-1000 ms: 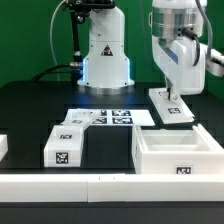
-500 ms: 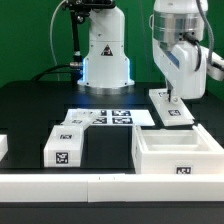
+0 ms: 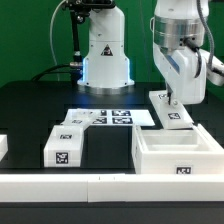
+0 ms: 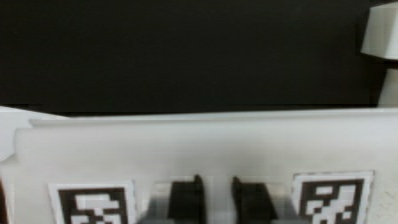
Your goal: Assemble cabinet
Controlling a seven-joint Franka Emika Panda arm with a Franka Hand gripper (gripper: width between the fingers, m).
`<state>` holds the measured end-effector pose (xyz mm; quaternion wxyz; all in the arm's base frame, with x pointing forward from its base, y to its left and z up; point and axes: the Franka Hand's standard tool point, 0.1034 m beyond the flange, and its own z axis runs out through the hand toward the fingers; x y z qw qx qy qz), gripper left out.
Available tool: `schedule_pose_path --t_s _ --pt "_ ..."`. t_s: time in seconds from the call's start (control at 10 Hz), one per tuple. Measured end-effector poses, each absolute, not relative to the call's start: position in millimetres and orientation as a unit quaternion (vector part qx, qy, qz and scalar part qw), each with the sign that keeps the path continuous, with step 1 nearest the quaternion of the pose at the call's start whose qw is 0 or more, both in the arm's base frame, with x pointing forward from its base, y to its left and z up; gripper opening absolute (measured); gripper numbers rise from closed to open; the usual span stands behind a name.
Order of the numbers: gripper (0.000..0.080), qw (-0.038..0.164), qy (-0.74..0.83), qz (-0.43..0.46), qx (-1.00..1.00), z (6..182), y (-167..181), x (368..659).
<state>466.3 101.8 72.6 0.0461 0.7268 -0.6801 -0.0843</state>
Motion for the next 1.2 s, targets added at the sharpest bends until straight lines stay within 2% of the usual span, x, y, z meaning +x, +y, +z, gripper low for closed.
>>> schedule_pose_path --t_s 0.2,0.4,0.6,0.8,1.2 --pt "0.0064 0.047 -0.680 -0.084 0.727 72.3 102 466" --pt "0.0064 0.050 -0.710 -0.088 0.697 81.2 107 458" --pt "0.0064 0.065 -0.716 -0.094 0.689 82.2 115 428" --pt "0.0064 0.077 -0.712 -0.096 0.691 75.2 119 421" --pt "0.0064 0.072 -0.715 -0.093 0.689 76.2 120 422"
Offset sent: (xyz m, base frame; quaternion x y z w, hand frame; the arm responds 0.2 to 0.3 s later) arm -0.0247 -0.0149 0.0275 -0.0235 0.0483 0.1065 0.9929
